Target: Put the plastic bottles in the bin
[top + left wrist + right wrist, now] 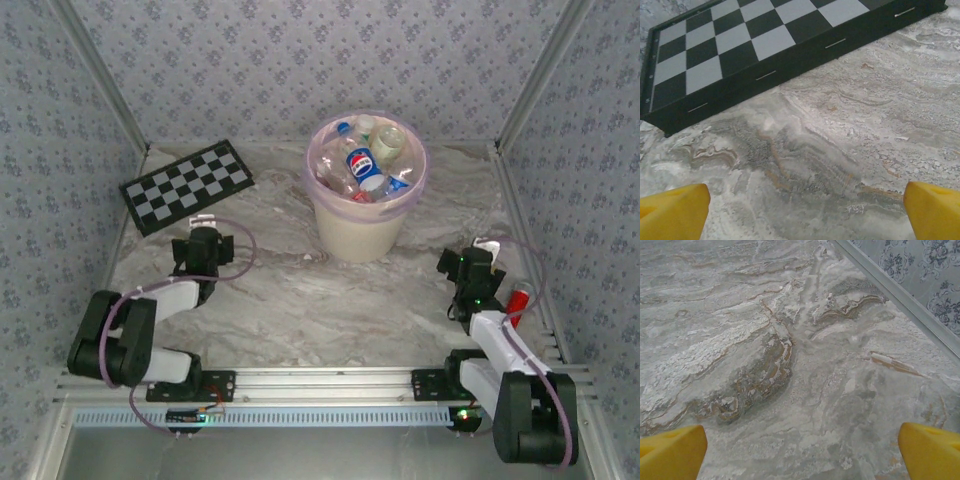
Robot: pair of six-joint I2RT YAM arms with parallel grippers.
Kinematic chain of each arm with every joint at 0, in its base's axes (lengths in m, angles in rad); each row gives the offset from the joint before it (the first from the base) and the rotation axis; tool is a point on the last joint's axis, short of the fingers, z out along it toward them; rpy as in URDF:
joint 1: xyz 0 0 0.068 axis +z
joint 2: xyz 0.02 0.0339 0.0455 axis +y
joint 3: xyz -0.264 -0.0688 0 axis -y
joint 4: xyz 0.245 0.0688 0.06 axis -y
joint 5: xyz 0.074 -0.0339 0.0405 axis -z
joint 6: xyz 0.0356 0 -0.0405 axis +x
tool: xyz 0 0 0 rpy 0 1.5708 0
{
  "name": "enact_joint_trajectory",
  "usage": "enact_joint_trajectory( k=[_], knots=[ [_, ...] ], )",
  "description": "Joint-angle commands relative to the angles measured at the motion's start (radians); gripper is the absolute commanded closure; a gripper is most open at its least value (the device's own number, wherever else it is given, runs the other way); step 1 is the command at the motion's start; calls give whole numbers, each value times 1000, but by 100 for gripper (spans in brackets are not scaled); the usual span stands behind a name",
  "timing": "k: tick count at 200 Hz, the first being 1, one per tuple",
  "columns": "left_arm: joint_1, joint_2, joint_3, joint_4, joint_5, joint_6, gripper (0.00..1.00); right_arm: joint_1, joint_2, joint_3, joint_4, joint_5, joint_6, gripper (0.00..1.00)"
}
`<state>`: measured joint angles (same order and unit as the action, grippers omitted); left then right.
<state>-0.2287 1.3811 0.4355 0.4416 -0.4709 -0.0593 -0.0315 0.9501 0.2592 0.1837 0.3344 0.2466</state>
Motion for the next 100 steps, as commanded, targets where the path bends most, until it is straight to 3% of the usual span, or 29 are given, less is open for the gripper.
enact_joint_trajectory(
  k=[1,20,65,100],
  knots=[
    [12,62,93,51,4,25,1,-4,27,-18,201,35,-15,0],
    [12,87,127,16,20,49,1,-4,83,-28,311,36,-35,0],
    [55,52,60,125,83,92,1,-2,284,21,509,-40,-68,0],
    [87,110,21,289,123,129,1,15,376,81,535,-42,-161,0]
  ],
)
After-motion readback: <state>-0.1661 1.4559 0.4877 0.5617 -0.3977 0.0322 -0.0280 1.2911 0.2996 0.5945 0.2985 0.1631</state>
